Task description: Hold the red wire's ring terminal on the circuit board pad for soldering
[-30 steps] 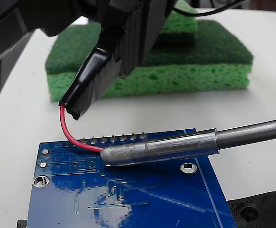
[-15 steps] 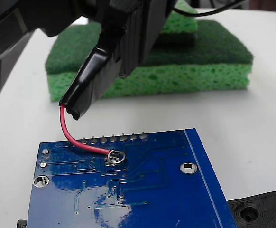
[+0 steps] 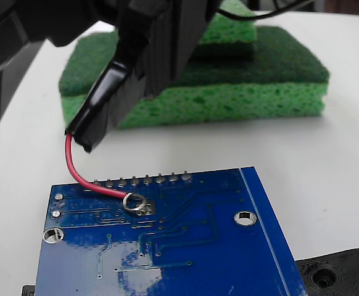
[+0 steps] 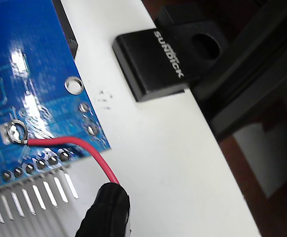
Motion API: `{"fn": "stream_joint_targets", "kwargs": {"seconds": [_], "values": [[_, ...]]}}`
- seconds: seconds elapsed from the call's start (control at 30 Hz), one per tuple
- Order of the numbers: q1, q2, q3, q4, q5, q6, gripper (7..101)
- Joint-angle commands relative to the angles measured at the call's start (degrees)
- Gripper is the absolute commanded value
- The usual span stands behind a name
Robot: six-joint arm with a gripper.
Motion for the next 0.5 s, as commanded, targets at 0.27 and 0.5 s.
{"fn": "stream_joint_targets", "kwargs": {"seconds": [0.27, 0.5], "values": [[-1.23, 8.88, -6.68, 12.74, -7.38, -1.76, 100.3], [1.05, 22.24, 3.16, 10.2, -15.47, -3.34, 100.3]]}}
